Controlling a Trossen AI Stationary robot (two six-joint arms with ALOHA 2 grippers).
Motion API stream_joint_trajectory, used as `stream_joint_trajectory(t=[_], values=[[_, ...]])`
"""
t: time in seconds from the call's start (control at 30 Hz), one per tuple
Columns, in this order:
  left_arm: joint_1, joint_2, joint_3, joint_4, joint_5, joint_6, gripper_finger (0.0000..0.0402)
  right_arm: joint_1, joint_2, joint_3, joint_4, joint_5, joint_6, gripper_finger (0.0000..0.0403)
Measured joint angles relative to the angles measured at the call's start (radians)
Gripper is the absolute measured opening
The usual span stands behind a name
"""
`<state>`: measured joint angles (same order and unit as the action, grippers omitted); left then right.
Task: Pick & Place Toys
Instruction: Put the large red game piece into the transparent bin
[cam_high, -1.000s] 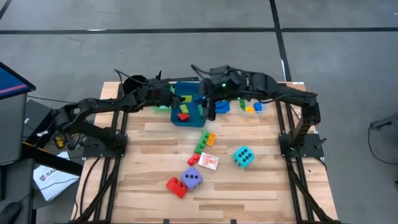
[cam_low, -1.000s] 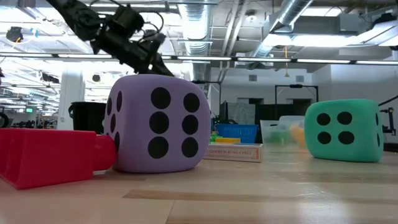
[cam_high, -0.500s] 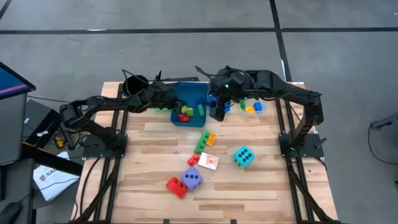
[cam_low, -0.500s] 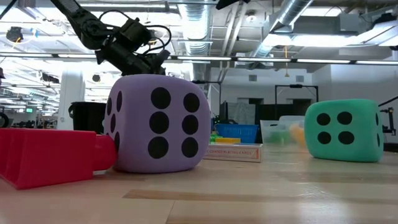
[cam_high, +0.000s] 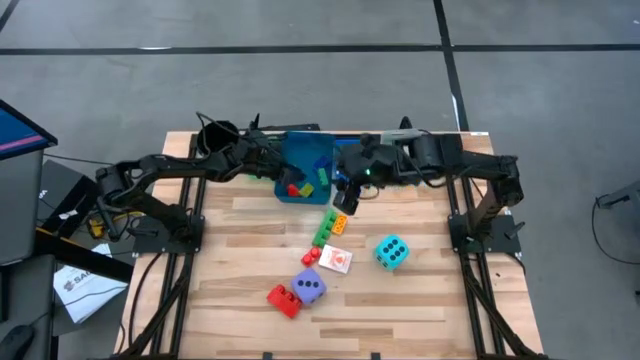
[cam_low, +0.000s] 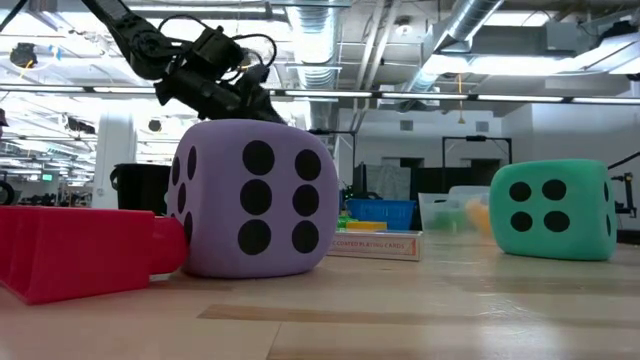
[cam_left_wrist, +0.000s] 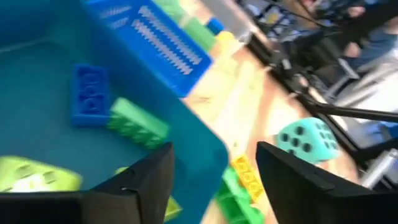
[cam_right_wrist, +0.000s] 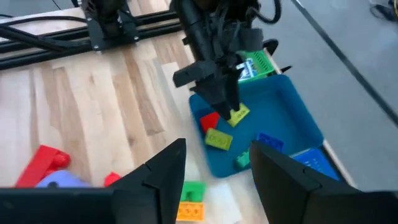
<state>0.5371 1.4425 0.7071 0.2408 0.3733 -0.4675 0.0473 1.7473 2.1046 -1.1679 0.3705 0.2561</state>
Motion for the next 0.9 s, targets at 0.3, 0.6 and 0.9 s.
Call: stream_joint_trajectory(t=[0.3,0.6,0.9], values=[[-0.082,0.000,0.000,0.161,0.030,-0.008,0.0270,0.161,0.014,-0.001,-0.180,0.095,0.307,0.0166],[-0.224,-0.083,0.000,0.182,0.069,-0.011,0.0270,0.349,0.077,-0.002,-0.357,0.252,0.553,0.0166],[-0.450,-0.181,0.001,0.058,-0.085,-0.021,0.0265,0.497,0.117,0.000,-0.356,0.346,0.696,0.0166]])
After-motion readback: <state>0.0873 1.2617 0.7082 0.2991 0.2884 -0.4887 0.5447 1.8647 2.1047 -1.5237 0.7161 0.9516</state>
